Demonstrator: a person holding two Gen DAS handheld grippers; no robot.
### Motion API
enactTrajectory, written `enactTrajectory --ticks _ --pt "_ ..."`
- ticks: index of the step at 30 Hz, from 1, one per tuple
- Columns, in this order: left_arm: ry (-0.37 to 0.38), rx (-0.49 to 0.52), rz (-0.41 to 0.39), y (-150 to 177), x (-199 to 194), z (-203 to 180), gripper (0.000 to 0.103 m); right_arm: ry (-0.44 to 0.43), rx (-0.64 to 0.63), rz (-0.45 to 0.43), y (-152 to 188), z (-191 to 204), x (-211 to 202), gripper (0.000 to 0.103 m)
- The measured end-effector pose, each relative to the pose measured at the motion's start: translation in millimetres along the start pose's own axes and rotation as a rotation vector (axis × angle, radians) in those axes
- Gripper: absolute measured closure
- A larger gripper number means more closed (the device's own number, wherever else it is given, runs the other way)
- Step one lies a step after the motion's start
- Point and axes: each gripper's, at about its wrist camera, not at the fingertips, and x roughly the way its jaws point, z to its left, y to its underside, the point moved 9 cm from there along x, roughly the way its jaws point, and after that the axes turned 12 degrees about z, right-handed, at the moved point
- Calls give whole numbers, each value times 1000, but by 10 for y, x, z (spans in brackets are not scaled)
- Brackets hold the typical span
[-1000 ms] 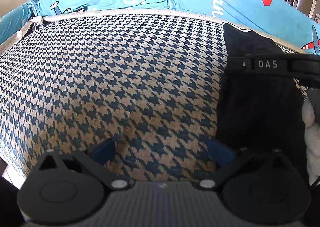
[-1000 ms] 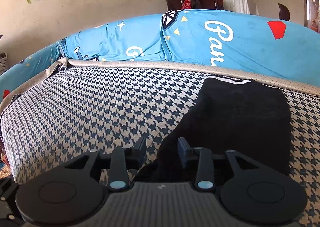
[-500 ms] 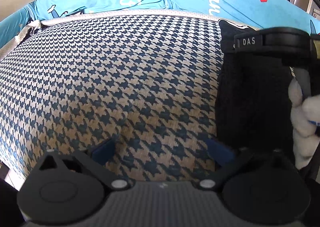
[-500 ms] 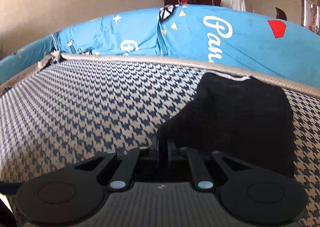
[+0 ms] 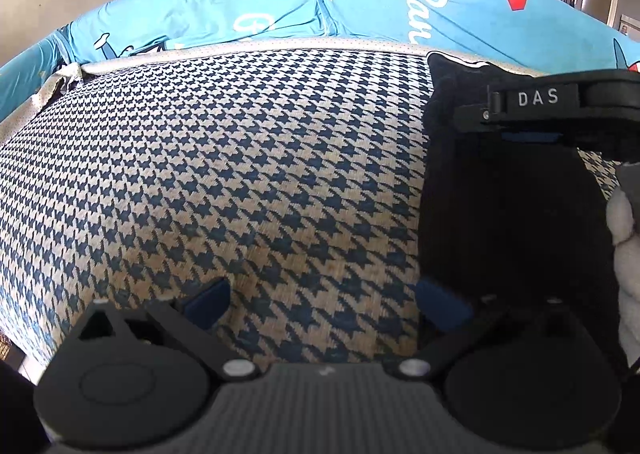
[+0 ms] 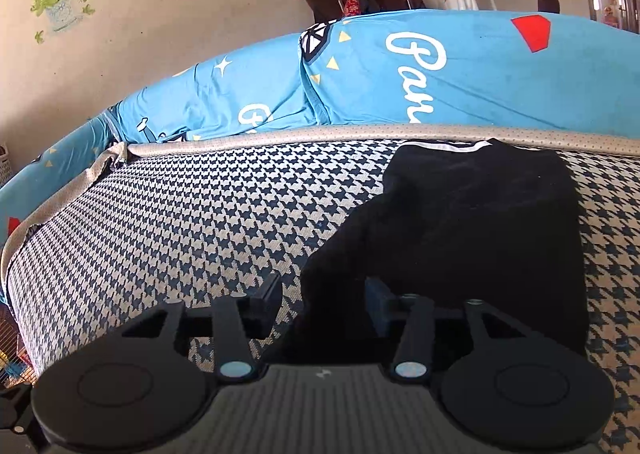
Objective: Fold clothes
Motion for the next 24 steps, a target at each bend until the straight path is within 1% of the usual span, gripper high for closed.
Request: enactTrajectory --ticks 4,7,10,15,21,24 --pt "3 29 -11 -12 -7 -85 0 31 31 9 112 -141 -154 55" --pt "10 40 18 12 62 -125 0 53 64 21 219 -230 -249 51" --pt "4 56 27 33 104 -142 0 75 93 30 327 -305 -343 49" --pt "25 36 35 42 132 -116 0 113 142 46 509 -430 -502 48" --pt "10 47 32 57 132 -131 0 139 214 59 750 -559 -696 48" --pt "11 48 32 61 131 -127 0 156 234 55 870 -605 -816 45"
